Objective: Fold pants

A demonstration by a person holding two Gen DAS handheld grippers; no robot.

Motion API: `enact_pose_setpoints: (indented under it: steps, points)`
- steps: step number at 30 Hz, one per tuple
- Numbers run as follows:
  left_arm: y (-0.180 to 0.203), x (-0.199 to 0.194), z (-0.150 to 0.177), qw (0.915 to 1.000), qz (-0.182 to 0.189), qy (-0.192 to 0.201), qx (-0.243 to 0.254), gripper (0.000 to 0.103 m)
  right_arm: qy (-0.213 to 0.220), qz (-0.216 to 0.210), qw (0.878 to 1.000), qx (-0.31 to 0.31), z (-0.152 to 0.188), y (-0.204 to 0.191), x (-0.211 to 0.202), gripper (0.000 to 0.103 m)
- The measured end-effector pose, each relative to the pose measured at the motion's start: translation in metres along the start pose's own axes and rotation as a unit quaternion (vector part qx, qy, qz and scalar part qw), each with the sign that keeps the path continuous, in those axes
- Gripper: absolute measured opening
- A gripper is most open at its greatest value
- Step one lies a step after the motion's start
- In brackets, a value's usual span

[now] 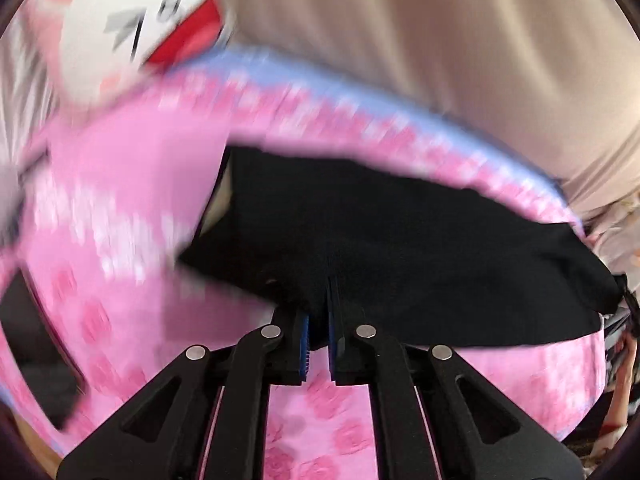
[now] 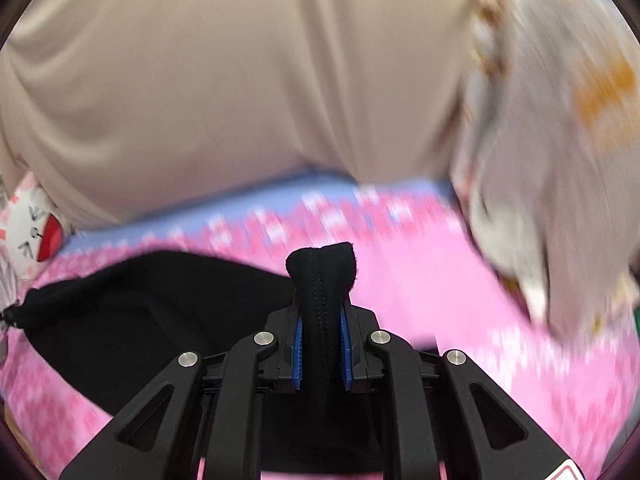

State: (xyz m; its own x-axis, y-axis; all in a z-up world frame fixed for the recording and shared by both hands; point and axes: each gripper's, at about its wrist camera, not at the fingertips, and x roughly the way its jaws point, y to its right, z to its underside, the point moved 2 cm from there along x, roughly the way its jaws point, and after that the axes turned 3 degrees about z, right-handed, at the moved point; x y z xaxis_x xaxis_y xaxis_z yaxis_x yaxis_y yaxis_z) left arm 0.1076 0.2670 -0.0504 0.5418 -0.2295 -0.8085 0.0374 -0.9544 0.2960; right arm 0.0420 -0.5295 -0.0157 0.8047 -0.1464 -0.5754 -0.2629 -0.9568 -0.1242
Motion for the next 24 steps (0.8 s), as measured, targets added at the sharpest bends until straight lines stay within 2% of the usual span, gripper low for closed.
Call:
enact_pose_setpoints:
  steps: [2, 4, 8, 11, 13, 14, 16, 18, 19, 21, 22, 23, 24]
  points:
    - [-0.01, 0.016, 0.012, 0.9994, -0.004, -0.023, -0.026, 0.01, -0.026, 0.018, 0.999, 0.007, 0.027, 0.01, 0.009, 0.015]
    - [-0.015, 0.016, 0.012, 0.9988, 0.004, -0.021, -0.045, 0.01, -0.043, 0.027, 0.999, 0.015, 0.046, 0.017, 0.012, 0.016]
    - [0.0, -0.012, -0.004, 0.9996, -0.015, 0.021, -0.008, 0.013, -0.034, 0.025, 0.999, 0.022, 0.05, 0.019, 0.005, 0.018]
    - [0.006, -0.011, -0.014, 0.9994, -0.029, 0.019, 0.009, 0.012, -0.028, 0.041, 0.999, 0.015, 0.04, 0.013, 0.008, 0.018]
    - [0.01, 0.0, -0.019, 0.9983, -0.053, 0.009, 0.022, 0.011, -0.008, 0.046, 0.999, 0.013, 0.025, 0.008, 0.002, 0.017]
    - [0.011, 0.001, -0.021, 0.9976, -0.062, 0.012, 0.029, 0.011, 0.017, 0.047, 0.999, 0.01, 0.015, 0.003, -0.009, 0.017]
    - [0.009, -0.004, -0.022, 0.9976, -0.058, 0.023, 0.028, 0.012, 0.078, 0.033, 0.996, 0.009, -0.005, -0.005, -0.039, 0.017]
    - [0.001, -0.012, -0.02, 0.998, -0.05, 0.03, 0.024, 0.014, 0.112, 0.026, 0.993, -0.002, -0.012, -0.011, -0.063, 0.019]
    - [-0.002, -0.012, -0.019, 0.998, -0.052, 0.031, 0.02, 0.02, 0.107, 0.031, 0.994, -0.013, -0.009, -0.011, -0.068, 0.021]
    - [-0.015, -0.009, -0.01, 0.9969, -0.074, 0.021, 0.018, 0.047, 0.066, 0.064, 0.995, -0.028, 0.011, -0.001, -0.058, 0.038]
    - [-0.02, -0.009, -0.006, 0.9958, -0.088, 0.018, 0.014, 0.071, 0.029, 0.092, 0.995, -0.028, 0.029, 0.011, -0.046, 0.038]
    - [-0.025, -0.011, -0.001, 0.995, -0.097, 0.022, 0.007, 0.077, -0.005, 0.111, 0.994, -0.021, 0.045, 0.022, -0.038, 0.038]
    - [-0.029, -0.014, 0.004, 0.9957, -0.089, 0.025, -0.001, 0.077, -0.034, 0.129, 0.991, -0.001, 0.065, 0.039, -0.034, 0.038]
